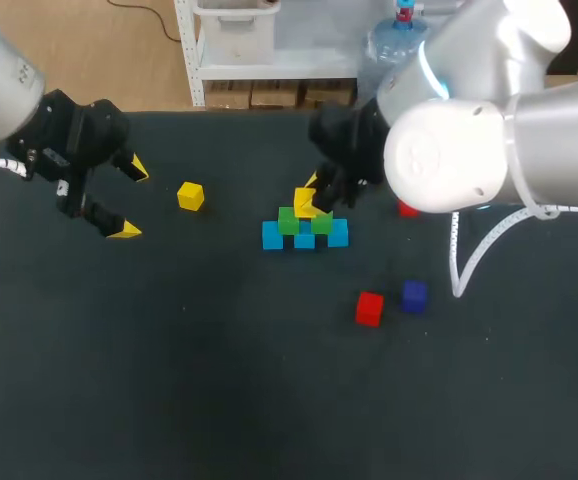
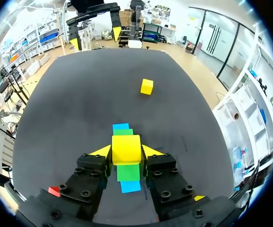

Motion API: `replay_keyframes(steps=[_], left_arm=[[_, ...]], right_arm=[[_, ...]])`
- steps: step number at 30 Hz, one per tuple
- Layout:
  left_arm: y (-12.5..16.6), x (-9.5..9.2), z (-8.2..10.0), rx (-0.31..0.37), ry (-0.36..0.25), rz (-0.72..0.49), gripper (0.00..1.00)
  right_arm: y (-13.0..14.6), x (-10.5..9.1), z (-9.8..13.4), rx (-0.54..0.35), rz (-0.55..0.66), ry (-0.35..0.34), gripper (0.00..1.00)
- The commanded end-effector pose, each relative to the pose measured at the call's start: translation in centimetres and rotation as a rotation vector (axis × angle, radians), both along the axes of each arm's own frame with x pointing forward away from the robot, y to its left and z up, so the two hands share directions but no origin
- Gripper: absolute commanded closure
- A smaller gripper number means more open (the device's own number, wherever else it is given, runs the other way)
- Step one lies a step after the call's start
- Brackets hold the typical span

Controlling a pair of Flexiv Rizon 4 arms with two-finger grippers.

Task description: Place the blue cubes, place green cubes on the blue cubes, place the yellow cubes on the green cubes, then place the red cubes on the yellow cubes, and place purple cube on the red cubes.

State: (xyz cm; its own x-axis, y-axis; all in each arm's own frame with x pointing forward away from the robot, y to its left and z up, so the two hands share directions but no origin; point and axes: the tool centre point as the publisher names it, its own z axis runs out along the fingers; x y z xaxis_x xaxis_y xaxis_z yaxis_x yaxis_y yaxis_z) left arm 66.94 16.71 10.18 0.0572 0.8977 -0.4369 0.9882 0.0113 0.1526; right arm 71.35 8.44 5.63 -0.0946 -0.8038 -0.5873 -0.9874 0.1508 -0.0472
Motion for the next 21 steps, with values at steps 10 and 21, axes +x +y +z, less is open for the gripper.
replay_keyframes(steps=[10,21], left_arm=[[0.12,0.0,-0.09,-0.004,-0.002,-0.003,0.0],[0.12,0.0,-0.09,-0.004,-0.002,-0.003,0.0]], right_arm=[[0.05,0.27,-0.11,-0.003,0.001,0.005,1.0],[0.11,0.32,-0.32,-0.003,0.004,0.011,1.0]])
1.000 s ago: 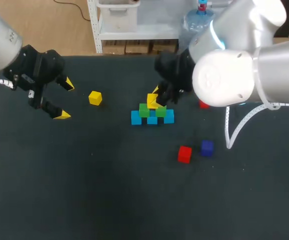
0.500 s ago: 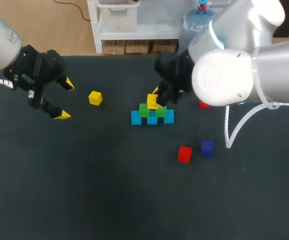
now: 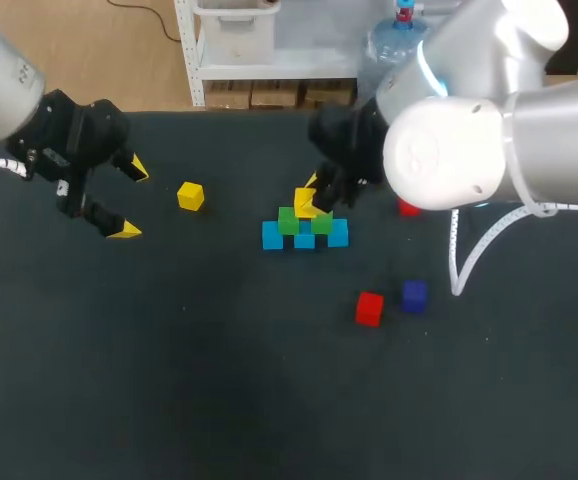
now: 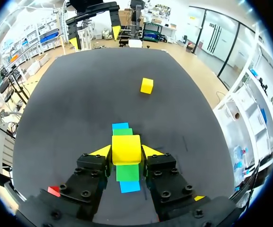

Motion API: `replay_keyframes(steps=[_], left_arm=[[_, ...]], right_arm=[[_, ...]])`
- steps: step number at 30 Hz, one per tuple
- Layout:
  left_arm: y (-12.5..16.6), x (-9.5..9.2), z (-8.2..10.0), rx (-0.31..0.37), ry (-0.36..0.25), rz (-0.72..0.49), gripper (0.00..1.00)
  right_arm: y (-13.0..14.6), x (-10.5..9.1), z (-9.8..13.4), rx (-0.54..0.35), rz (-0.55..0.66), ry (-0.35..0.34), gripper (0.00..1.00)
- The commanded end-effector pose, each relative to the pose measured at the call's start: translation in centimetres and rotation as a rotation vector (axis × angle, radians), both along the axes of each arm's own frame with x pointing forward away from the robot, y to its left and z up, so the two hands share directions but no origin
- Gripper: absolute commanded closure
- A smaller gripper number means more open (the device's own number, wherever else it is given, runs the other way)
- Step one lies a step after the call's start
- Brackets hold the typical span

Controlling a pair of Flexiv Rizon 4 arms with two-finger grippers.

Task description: Place the blue cubes, place green cubes on the blue cubes, place the yellow cubes on the green cubes, then place the red cubes on the yellow cubes, and place purple cube on the red cubes.

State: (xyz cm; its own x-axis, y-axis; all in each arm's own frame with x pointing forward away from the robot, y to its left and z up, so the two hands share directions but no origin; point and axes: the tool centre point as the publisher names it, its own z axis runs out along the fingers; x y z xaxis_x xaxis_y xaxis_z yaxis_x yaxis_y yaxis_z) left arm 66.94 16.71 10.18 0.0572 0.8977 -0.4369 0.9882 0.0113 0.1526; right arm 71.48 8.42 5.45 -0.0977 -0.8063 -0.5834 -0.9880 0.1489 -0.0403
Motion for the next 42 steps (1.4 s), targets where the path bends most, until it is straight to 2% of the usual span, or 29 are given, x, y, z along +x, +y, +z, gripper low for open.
replay_keyframes(steps=[1,28,36,42], left_arm=[[0.12,0.0,-0.09,-0.004,-0.002,-0.003,0.0],[0.12,0.0,-0.09,-0.004,-0.002,-0.003,0.0],[0.12,0.0,-0.09,-0.004,-0.002,-0.003,0.0],[0.12,0.0,-0.09,-0.004,-0.002,-0.003,0.0]], right_arm=[[0.14,0.18,-0.15,0.001,0.003,0.004,1.0],[0.02,0.34,-0.47,-0.003,0.002,0.009,1.0],[0.07,0.36,-0.53,-0.001,0.003,0.012,0.8],[0.06,0.39,-0.56,-0.001,0.002,0.013,0.74]])
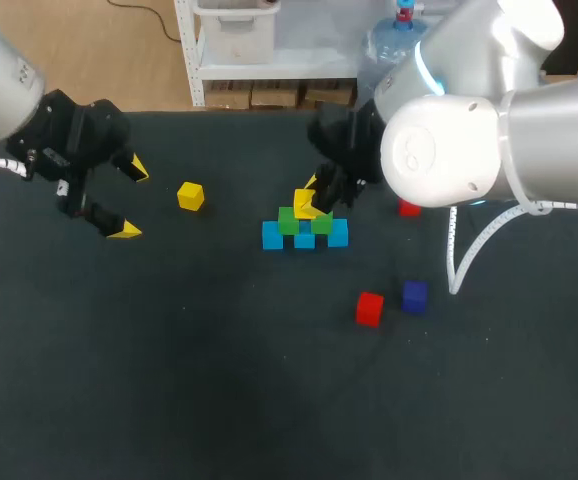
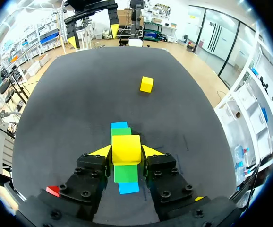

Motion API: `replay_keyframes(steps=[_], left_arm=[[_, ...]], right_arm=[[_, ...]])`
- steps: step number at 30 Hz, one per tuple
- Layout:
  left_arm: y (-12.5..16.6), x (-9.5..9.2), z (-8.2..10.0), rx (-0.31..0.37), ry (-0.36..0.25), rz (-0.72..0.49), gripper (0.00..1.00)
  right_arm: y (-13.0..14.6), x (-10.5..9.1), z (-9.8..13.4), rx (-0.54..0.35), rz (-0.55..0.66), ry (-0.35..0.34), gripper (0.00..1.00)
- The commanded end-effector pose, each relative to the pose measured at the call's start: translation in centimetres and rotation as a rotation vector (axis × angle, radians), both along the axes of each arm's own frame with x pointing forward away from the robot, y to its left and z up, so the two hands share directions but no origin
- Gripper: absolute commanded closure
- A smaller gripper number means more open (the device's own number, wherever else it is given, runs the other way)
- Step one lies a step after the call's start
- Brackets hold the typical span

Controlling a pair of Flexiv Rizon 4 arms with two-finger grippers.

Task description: Place the blue cubes, place green cubes on the blue cubes, place the yellow cubes on the green cubes, then place the red cubes on the yellow cubes, and place purple cube on the red cubes.

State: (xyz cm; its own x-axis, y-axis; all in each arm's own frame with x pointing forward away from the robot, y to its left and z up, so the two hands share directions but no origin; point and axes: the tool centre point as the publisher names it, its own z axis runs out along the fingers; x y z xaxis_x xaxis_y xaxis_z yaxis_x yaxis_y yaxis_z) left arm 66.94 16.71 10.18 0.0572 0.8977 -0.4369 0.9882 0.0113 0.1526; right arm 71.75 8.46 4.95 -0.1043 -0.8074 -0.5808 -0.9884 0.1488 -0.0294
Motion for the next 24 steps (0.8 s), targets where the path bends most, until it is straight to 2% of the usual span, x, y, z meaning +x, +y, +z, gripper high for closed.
replay_keyframes(steps=[1,9,24], left_arm=[[0.12,0.0,-0.09,-0.004,-0.002,-0.003,0.0],[0.12,0.0,-0.09,-0.004,-0.002,-0.003,0.0],[0.12,0.0,-0.09,-0.004,-0.002,-0.003,0.0]], right_arm=[[0.01,0.12,-0.05,0.001,0.002,0.002,0.73],[-0.13,0.18,-0.06,-0.003,0.001,0.002,0.65],[0.02,0.17,-0.26,0.0,0.006,0.006,0.63]])
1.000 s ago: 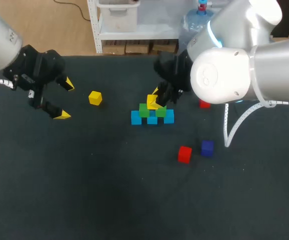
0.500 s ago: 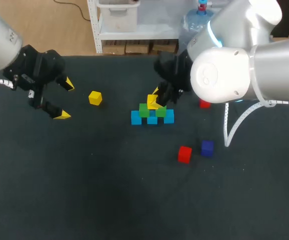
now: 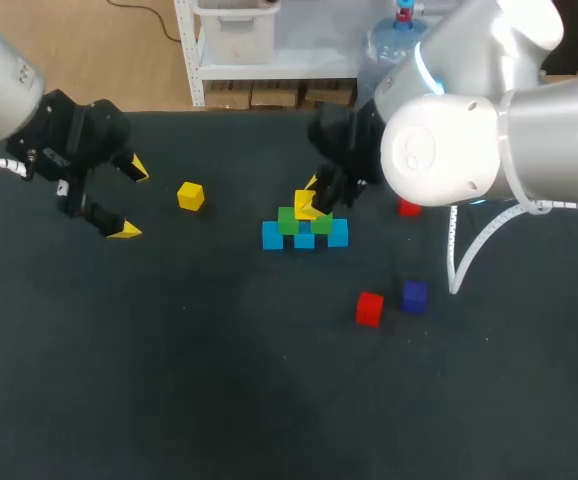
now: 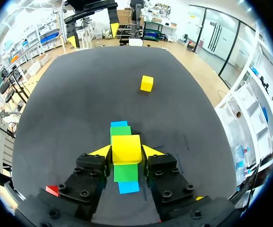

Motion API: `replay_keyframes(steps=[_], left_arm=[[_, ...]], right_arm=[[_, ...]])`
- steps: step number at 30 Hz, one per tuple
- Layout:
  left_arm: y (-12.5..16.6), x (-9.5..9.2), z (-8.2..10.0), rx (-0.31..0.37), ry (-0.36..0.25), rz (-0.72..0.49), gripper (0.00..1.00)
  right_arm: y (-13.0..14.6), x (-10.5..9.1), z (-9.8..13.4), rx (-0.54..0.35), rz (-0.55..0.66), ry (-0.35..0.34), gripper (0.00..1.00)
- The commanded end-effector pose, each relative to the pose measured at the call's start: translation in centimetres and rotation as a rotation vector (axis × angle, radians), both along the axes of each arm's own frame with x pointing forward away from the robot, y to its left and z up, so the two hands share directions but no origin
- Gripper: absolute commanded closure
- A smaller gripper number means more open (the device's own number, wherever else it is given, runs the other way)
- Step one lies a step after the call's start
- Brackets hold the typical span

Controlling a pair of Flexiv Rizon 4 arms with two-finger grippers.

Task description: Place the blue cubes, place green cubes on the blue cubes, place the yellow cubes on the green cubes, then place the red cubes on the yellow cubes, and place purple cube on the red cubes.

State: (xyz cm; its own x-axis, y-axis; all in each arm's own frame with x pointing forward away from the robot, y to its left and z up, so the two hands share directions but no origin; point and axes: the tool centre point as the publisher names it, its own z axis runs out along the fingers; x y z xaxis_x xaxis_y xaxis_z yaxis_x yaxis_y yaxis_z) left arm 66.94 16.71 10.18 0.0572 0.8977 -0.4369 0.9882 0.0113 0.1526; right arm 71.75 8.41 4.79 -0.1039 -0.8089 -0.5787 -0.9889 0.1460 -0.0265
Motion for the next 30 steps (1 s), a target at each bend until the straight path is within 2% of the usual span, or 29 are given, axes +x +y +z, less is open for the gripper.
replay_keyframes(steps=[1,30], left_arm=[[0.12,0.0,-0.09,-0.004,-0.002,-0.003,0.0],[0.12,0.0,-0.09,-0.004,-0.002,-0.003,0.0]], right_arm=[[0.07,0.17,-0.1,0.002,0.003,0.003,0.63],[-0.05,0.16,0.16,0.003,0.002,0.004,0.55]])
